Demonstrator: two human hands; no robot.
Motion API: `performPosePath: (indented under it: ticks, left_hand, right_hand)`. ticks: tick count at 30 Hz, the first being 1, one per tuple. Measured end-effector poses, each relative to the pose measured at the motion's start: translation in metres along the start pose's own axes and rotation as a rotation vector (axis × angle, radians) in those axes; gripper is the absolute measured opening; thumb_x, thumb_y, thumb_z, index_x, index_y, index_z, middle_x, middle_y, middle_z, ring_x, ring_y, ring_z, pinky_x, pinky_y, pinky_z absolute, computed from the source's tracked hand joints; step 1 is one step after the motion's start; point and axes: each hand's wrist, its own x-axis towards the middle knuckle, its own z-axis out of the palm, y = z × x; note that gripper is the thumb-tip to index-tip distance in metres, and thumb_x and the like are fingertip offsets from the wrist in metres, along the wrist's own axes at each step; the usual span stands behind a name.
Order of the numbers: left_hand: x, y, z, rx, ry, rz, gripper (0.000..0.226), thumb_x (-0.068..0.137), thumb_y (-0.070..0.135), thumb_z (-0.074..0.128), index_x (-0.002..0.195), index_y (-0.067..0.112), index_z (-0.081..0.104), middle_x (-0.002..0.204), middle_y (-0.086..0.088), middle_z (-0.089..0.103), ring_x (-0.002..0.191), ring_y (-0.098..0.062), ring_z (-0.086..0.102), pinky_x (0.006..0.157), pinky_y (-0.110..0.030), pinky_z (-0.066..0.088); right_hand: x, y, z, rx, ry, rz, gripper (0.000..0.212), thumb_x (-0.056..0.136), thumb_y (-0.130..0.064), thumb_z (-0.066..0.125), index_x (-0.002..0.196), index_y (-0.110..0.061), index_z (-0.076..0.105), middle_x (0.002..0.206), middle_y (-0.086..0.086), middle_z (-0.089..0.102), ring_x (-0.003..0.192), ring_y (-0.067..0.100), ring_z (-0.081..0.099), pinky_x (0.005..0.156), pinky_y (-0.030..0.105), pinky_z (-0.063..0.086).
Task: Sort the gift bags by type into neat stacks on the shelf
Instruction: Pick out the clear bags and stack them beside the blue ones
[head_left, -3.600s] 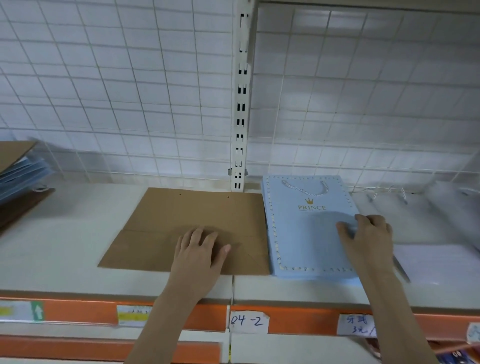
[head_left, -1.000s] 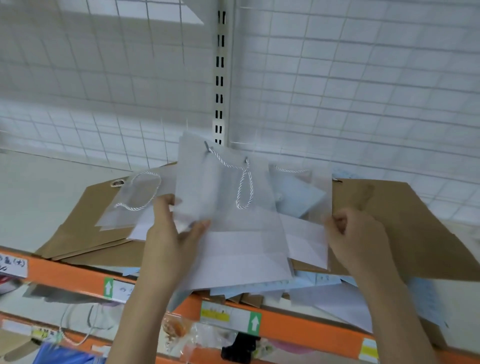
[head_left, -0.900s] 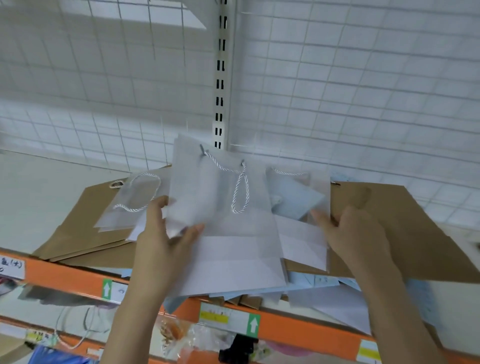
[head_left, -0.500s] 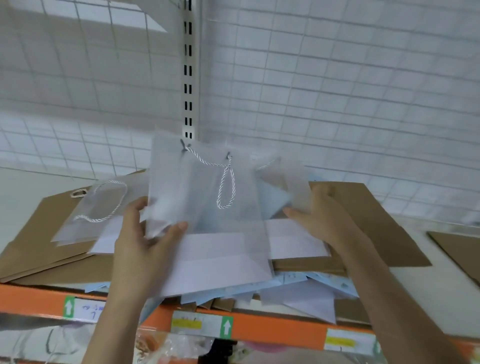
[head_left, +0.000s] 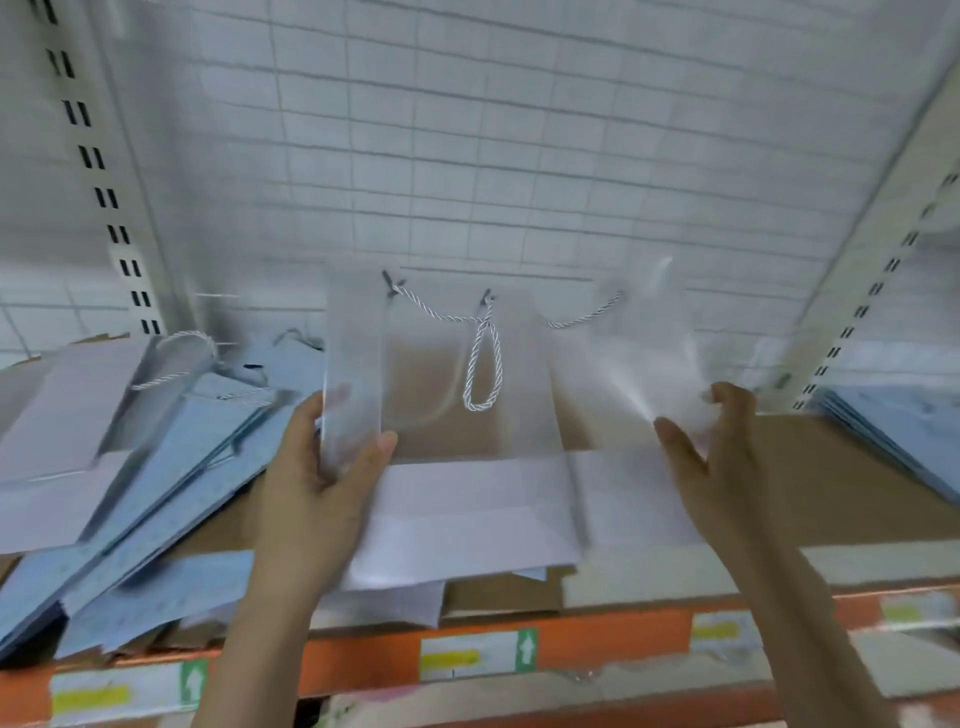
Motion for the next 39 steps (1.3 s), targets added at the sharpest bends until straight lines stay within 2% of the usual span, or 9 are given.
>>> performPosePath:
  ticks: [4,9,13,17,21,29,33,37,39]
  left_hand:
    - [-0.025,0.012,0.076,0.036,-0.041,0.057,0.033,0.085,0.014,0.062,0.105,0.038,0.054,0.089,0.012,0.067,0.074,0.004,0.063,0.061,-0.009,0.046]
    - [-0.056,0.018,0.141,0.082,-0.072,0.104,0.024,0.093,0.009,0.052,0.115,0.02,0.054,0.095,0.021,0.066,0.086,0.016,0.057,0.07,0.0,0.038]
    - [-0.064,0.015,0.16,0.208,-0.038,0.088,0.028,0.093,0.011,0.049,0.121,0.014,0.052,0.09,0.024,0.058,0.081,0.027,0.049,0.068,0.004,0.034]
    - [-0.052,0.016,0.174,0.204,0.021,0.066,0.025,0.094,0.021,0.051,0.119,0.019,0.052,0.094,0.02,0.066,0.081,0.005,0.057,0.069,-0.003,0.039]
    - [-0.042,0.02,0.199,0.161,-0.014,0.057,0.024,0.095,0.012,0.045,0.091,0.035,0.05,0.073,0.024,0.063,0.064,0.007,0.056,0.058,-0.003,0.039]
    - [-0.037,0.013,0.276,0.197,-0.126,0.098,0.012,0.094,0.014,0.047,0.104,0.018,0.052,0.071,0.016,0.063,0.06,0.004,0.056,0.054,-0.005,0.038]
    - [-0.053,0.014,0.333,0.201,-0.118,0.083,0.012,0.089,0.037,0.048,0.101,0.039,0.048,0.069,0.016,0.064,0.065,0.0,0.058,0.059,-0.011,0.04]
    - [-0.086,0.026,0.408,0.168,-0.05,0.048,0.045,0.094,0.013,0.048,0.083,0.056,0.049,0.065,0.018,0.065,0.058,0.006,0.056,0.05,-0.005,0.037]
    - [-0.104,0.035,0.449,0.146,-0.028,0.028,0.041,0.094,0.01,0.047,0.084,0.05,0.051,0.064,0.022,0.064,0.058,0.008,0.055,0.052,-0.004,0.037]
  right_hand:
    - [-0.006,0.058,-0.045,0.038,0.077,0.052,0.038,0.088,-0.024,0.059,0.119,-0.012,0.041,0.097,-0.003,0.049,0.079,0.02,0.05,0.07,0.027,0.034]
    - [-0.022,0.126,-0.079,0.088,0.106,0.232,0.035,0.089,-0.025,0.059,0.115,-0.01,0.042,0.097,0.01,0.059,0.078,0.032,0.057,0.066,0.032,0.036]
    - [-0.016,0.152,-0.093,0.168,0.077,0.313,0.028,0.09,-0.02,0.056,0.114,-0.012,0.043,0.079,-0.011,0.054,0.063,0.004,0.049,0.053,0.02,0.031]
    - [0.006,0.165,-0.093,0.191,0.045,0.339,0.03,0.09,-0.022,0.056,0.116,-0.015,0.044,0.079,-0.011,0.055,0.064,0.004,0.052,0.052,0.024,0.034]
    - [0.027,0.176,-0.092,0.161,0.028,0.326,0.029,0.088,-0.023,0.059,0.115,-0.02,0.048,0.079,-0.015,0.057,0.066,0.0,0.053,0.053,0.021,0.036]
    - [0.06,0.229,-0.125,0.105,0.002,0.323,0.025,0.087,-0.03,0.06,0.11,-0.023,0.05,0.077,-0.015,0.057,0.067,0.003,0.054,0.053,0.02,0.036]
    - [0.081,0.277,-0.162,0.139,0.009,0.291,0.022,0.086,-0.028,0.061,0.106,-0.023,0.052,0.077,-0.009,0.06,0.067,0.01,0.058,0.056,0.022,0.039]
    - [0.106,0.335,-0.214,0.144,-0.027,0.233,0.025,0.084,-0.018,0.065,0.105,-0.022,0.052,0.059,0.002,0.05,0.056,0.005,0.052,0.054,0.008,0.037]
    - [0.12,0.362,-0.246,0.124,-0.04,0.223,0.024,0.084,-0.018,0.065,0.104,-0.022,0.052,0.055,0.005,0.043,0.053,0.006,0.048,0.053,0.007,0.035]
